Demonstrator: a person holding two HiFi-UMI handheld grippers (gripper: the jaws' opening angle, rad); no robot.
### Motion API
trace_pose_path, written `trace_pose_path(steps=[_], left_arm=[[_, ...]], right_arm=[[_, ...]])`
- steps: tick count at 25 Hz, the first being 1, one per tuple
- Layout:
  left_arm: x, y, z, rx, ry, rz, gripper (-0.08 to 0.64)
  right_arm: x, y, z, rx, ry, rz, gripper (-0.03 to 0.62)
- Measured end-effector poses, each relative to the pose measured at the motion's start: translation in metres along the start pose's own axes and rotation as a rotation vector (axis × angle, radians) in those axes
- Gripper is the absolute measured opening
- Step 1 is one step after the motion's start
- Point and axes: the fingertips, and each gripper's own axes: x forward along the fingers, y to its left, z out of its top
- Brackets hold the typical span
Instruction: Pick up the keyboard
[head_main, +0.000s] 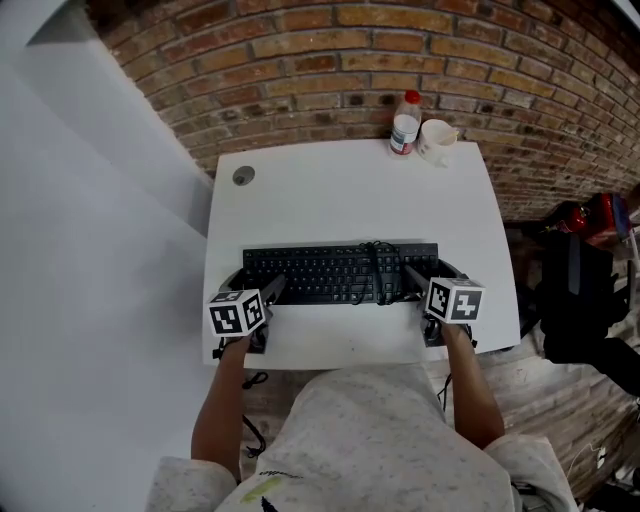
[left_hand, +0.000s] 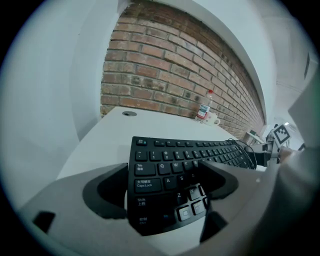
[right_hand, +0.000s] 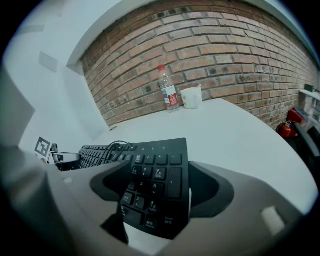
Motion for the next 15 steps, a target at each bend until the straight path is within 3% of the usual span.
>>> trace_pose_path(steps=[15], left_arm=[[-0.056,-0.020,0.074,0.066,-0.235,0.007,0.433]], right_arm=[[-0.046,0.032,0.074,-0.080,-0.189,0.039,0.370]])
